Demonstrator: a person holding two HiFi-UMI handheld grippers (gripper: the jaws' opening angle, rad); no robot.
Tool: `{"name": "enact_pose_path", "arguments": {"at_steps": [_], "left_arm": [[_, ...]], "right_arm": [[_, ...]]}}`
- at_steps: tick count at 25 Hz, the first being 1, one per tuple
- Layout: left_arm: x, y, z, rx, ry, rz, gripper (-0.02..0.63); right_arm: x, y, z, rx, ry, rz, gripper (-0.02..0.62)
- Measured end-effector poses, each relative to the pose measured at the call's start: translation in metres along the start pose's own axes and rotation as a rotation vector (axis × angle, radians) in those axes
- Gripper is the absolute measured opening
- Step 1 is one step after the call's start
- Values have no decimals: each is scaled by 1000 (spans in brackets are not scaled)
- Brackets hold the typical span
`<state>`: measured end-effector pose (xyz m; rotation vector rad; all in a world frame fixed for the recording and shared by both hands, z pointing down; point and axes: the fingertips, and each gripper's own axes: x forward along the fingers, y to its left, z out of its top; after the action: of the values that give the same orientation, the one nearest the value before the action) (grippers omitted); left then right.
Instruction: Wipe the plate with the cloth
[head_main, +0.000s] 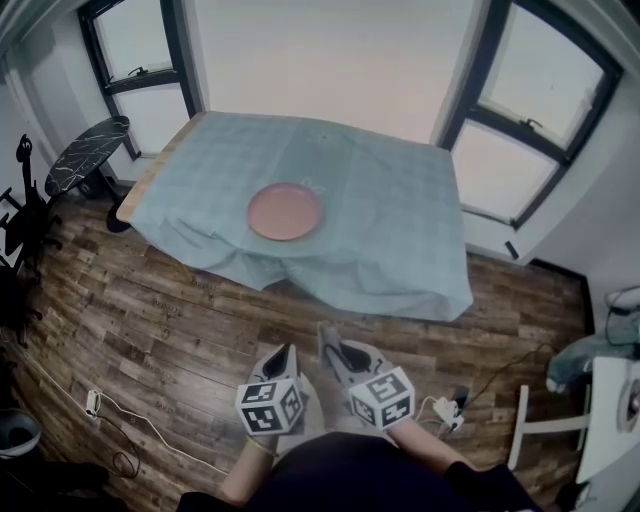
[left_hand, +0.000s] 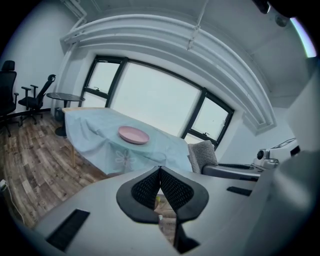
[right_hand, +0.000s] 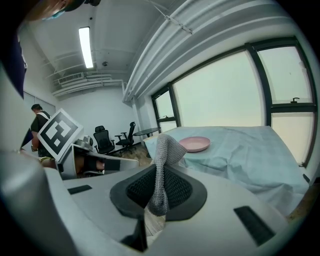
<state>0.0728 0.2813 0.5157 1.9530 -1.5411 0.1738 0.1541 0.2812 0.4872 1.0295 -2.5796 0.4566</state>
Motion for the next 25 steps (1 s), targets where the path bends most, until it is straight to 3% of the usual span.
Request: {"name": "enact_pose_path", "arguments": {"at_steps": [25], "left_arm": [[133, 111, 124, 2, 73, -6, 14]], "right_arm": [[177, -73, 99, 5, 24, -31, 34]]}}
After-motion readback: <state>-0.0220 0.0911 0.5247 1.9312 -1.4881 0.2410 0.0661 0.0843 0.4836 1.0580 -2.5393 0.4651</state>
